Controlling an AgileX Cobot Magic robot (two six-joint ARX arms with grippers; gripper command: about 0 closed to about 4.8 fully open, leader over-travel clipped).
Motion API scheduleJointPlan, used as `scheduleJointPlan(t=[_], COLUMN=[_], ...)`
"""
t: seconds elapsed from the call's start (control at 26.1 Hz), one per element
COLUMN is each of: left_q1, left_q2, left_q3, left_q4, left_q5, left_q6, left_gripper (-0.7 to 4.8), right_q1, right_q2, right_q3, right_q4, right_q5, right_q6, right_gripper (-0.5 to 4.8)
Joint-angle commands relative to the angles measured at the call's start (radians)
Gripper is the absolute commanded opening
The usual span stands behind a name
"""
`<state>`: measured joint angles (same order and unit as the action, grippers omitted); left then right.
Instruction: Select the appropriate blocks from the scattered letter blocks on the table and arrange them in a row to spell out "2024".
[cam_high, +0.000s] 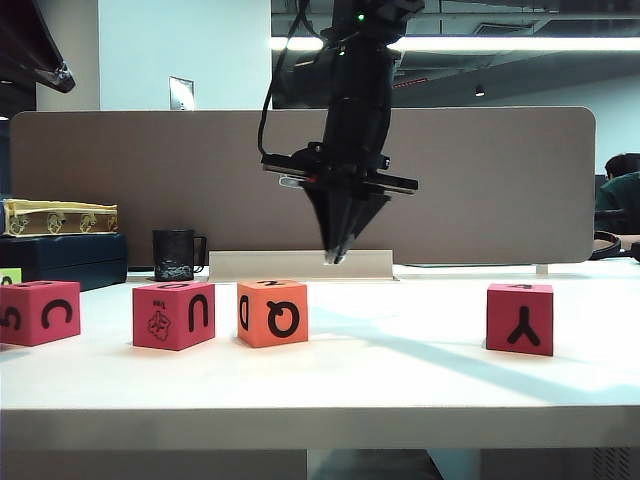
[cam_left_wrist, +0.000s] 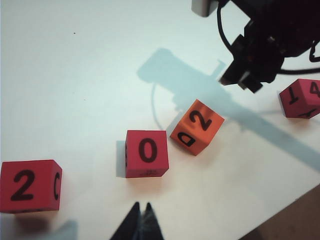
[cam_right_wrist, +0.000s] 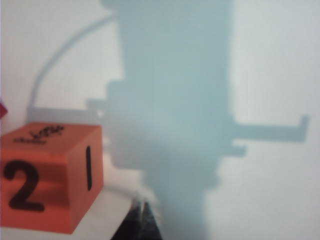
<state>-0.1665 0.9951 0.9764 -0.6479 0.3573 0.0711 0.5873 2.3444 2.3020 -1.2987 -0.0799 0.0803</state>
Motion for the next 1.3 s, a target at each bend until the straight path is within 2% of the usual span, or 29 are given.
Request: scheduleJointPlan(t=[0.04, 0.38, 0.57, 1.3], left_q1=[0.000, 0.000, 0.000, 0.000], left_q2=[-0.003, -0.004, -0.004, -0.004], left_q3=[0.006, 0.006, 0.006, 0.006], left_q4=[0.009, 0.019, 0.018, 0.016], left_q5=[0.005, 0.005, 0.005, 0.005], left_q6=[0.000, 0.000, 0.000, 0.000], left_gripper=[-0.06, -0.06, -0.06, -0.06], right_q1=[0.011, 0.032, 0.064, 0.094], right_q2=[0.003, 0.051, 0.051, 0.051], right_q3=[0.000, -0.003, -0.004, -0.006], right_q4=[-0.015, -0.071, -0.056, 0.003], right_q5=[-0.001, -0.080, -0.164, -0.233], right_q6=[-0.031, -0.037, -0.050, -0.048], right_gripper=[-0.01, -0.01, -0.01, -0.01])
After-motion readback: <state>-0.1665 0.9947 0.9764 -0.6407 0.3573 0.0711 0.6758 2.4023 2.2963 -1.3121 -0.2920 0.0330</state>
